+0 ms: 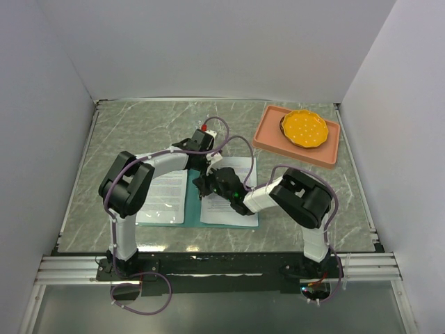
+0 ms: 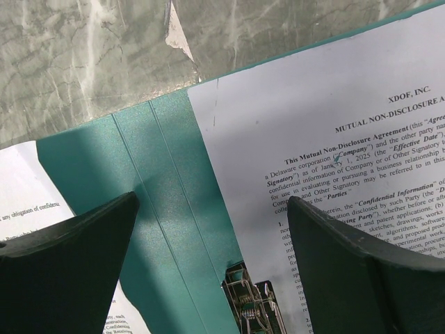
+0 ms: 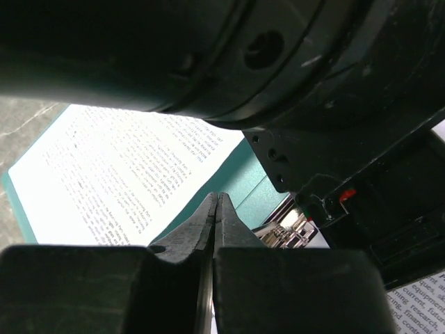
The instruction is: Put the files into the folder
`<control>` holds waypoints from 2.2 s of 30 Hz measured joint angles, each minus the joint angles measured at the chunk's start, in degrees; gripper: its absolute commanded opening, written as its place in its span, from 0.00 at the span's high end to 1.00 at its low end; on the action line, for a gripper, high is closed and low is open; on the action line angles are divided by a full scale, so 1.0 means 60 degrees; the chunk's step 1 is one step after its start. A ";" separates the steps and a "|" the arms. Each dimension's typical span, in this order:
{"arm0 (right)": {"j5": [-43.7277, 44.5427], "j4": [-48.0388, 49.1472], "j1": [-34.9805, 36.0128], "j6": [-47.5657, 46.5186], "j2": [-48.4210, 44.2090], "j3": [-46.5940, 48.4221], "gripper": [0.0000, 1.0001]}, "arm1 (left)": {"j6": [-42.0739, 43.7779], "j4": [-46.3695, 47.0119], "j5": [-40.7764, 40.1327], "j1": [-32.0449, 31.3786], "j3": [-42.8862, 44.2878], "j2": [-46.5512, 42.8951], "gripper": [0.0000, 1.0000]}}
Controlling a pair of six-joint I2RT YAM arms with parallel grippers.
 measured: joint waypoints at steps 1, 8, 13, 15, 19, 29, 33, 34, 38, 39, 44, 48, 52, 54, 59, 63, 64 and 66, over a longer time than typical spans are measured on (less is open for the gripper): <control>0.0000 0.0033 0.0000 0.0018 0.0015 0.0000 1.00 | 0.0000 0.0018 0.0004 0.0000 -0.0011 0.0000 0.04; -0.0007 0.0215 0.0004 0.0229 0.0069 0.0007 1.00 | -0.0004 0.0255 0.0004 -0.0004 -0.0102 0.0000 0.04; -0.0193 0.0244 0.0015 0.0401 0.0102 0.0007 1.00 | -0.0004 0.0284 0.0004 -0.0007 -0.0124 0.0000 0.04; -0.0259 0.0248 0.0022 0.0477 0.0109 0.0007 1.00 | -0.0007 0.0288 0.0004 -0.0007 -0.0127 0.0000 0.04; -0.0321 0.0237 0.0025 0.0586 0.0117 0.0007 1.00 | -0.0044 0.0280 -0.0007 -0.0007 -0.0127 0.0000 0.04; -0.0525 -0.0026 0.0025 0.0882 0.0120 -0.0087 1.00 | -0.0127 0.0262 -0.0033 -0.0011 -0.0124 0.0000 0.04; -0.0583 -0.0022 0.0025 0.0896 0.0120 -0.0189 1.00 | -0.0138 0.0255 -0.0058 -0.0018 -0.0124 0.0000 0.04; -0.0590 -0.0018 0.0025 0.0896 0.0120 -0.0208 1.00 | -0.0142 0.0251 -0.0062 -0.0018 -0.0127 0.0000 0.04; -0.0714 -0.0058 0.0025 0.0863 0.0120 -0.0248 1.00 | -0.0149 0.0251 -0.0062 -0.0018 -0.0124 0.0000 0.04; -0.0750 -0.0076 0.0025 0.0856 0.0120 -0.0248 1.00 | -0.0149 0.0251 -0.0066 -0.0018 -0.0127 0.0000 0.04; -0.0889 -0.0244 0.0025 0.0761 0.0120 -0.0233 1.00 | -0.0149 0.0248 -0.0069 -0.0022 -0.0124 0.0000 0.03; -0.0925 -0.0627 0.0076 0.0612 0.0120 -0.0069 1.00 | -0.0149 0.0248 -0.0076 -0.0026 -0.0124 0.0000 0.03; -0.0900 -0.0856 0.0095 0.0630 0.0117 0.0007 1.00 | -0.0168 0.0240 -0.0033 -0.0007 -0.0124 0.0000 0.03; -0.0892 -0.0892 0.0095 0.0656 0.0117 0.0007 1.00 | -0.0168 0.0240 -0.0033 -0.0007 -0.0124 0.0000 0.03; -0.0823 -0.0951 0.0113 0.0721 0.0117 0.0004 1.00 | -0.0168 0.0240 -0.0036 -0.0007 -0.0124 0.0007 0.03; -0.0780 -0.0947 0.0124 0.0794 0.0117 -0.0011 1.00 | -0.0168 0.0240 -0.0051 -0.0011 -0.0124 0.0007 0.03; -0.0772 -0.0947 0.0127 0.0831 0.0117 -0.0018 1.00 | -0.0168 0.0240 -0.0051 -0.0011 -0.0124 0.0007 0.03; -0.0761 -0.0929 0.0127 0.0889 0.0117 -0.0040 1.00 | -0.0168 0.0240 -0.0055 -0.0011 -0.0124 0.0007 0.03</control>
